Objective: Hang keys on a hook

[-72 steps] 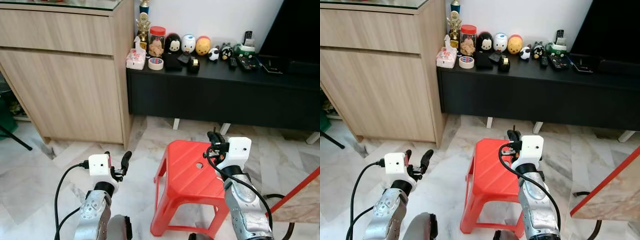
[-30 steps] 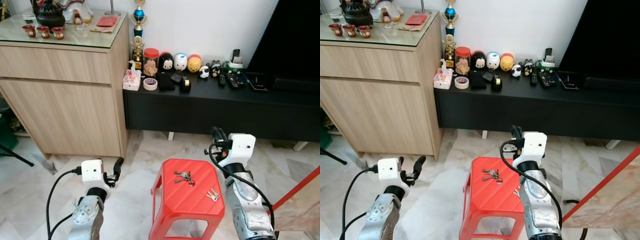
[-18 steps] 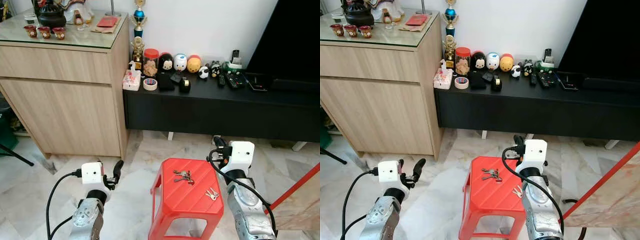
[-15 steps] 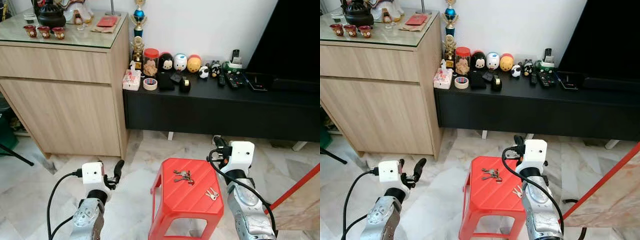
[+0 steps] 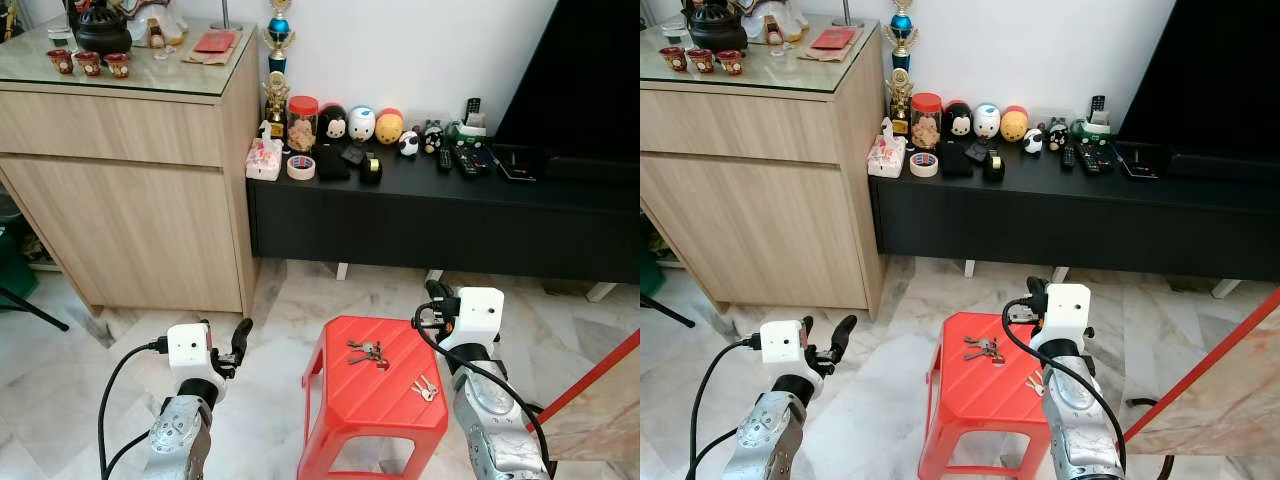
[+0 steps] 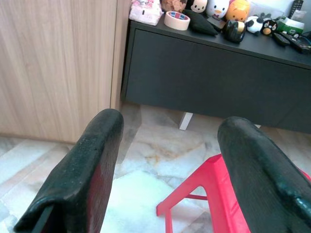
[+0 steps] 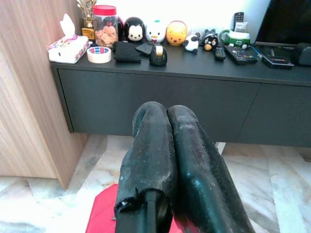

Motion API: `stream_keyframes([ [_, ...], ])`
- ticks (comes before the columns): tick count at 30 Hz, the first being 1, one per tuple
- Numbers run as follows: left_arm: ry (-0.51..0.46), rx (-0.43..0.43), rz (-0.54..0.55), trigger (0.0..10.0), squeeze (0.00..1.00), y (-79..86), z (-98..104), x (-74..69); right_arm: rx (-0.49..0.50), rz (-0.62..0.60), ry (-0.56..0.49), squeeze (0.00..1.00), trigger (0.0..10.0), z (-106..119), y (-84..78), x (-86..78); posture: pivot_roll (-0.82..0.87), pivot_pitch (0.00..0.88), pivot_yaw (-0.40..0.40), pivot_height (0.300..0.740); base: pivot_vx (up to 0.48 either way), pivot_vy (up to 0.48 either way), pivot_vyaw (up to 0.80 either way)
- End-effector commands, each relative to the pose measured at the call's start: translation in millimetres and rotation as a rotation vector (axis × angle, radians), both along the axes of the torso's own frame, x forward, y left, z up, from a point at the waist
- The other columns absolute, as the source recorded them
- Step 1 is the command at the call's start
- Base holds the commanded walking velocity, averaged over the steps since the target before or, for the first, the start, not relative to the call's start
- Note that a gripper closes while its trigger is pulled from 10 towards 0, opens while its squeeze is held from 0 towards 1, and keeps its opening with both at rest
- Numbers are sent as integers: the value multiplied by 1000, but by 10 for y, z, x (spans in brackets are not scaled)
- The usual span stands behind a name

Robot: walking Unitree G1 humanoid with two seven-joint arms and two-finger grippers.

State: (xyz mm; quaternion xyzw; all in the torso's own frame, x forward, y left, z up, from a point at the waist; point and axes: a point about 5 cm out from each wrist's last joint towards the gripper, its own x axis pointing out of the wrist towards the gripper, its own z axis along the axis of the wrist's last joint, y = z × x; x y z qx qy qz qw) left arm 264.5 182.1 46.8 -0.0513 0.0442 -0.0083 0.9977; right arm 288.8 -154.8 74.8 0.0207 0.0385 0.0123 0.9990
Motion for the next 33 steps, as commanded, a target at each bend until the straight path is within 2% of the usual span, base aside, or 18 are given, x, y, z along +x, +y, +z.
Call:
stream_keyframes([
  [1,4,-3,-21,10000,0,-54,-6,5,-8,-13,17,0,10000,-41,-34,-16,6,0,-108,740,0,0,0],
  [27,0,-1,-18,10000,0,-64,5,13,-22,10,64,0,10000,-124,-2,-45,8,0,-111,740,339,0,0],
  [33,0,2,-14,10000,0,-58,9,15,-33,15,98,0,10000,-182,-3,-63,9,0,-111,740,0,0,0],
])
